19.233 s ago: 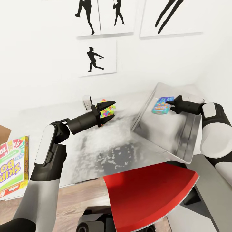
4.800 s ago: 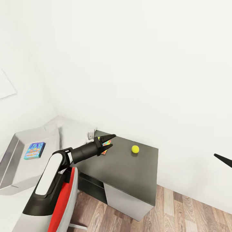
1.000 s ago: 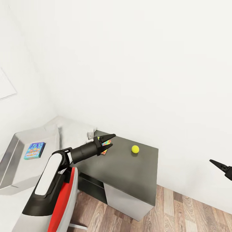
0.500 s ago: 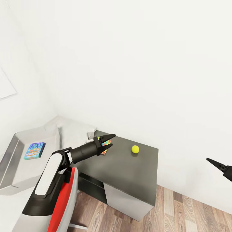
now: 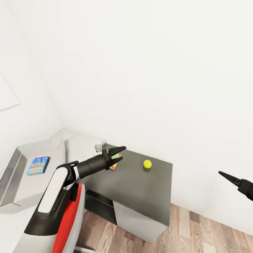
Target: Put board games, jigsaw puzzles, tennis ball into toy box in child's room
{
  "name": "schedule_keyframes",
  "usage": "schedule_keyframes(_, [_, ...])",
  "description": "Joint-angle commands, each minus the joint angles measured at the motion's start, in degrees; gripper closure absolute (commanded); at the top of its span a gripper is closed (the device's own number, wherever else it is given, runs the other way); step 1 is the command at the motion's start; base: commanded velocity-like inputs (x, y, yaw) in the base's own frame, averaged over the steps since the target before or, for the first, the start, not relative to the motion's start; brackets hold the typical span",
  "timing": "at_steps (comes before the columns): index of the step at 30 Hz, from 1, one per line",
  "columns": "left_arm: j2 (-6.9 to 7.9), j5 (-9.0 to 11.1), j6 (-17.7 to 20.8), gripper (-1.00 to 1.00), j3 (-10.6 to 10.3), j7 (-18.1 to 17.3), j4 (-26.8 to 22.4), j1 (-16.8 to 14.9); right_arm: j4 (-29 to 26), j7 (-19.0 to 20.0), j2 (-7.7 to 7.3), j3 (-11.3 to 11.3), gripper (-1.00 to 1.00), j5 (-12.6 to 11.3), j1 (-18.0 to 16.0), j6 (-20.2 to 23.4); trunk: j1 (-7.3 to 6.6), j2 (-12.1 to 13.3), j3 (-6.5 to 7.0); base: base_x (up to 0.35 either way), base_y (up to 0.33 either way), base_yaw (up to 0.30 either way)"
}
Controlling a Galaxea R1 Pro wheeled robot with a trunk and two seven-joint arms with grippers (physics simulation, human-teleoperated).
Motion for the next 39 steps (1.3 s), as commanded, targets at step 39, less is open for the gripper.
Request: schedule_keyframes(39, [-0.07, 0.1, 0.0, -1.0, 0.0, 0.9, 0.1, 0.0, 0.0, 1.0, -1.11, 1.2, -1.0, 0.4, 0.0, 0.5, 0.04, -0.1, 1.71, 0.0, 0.0, -0.001])
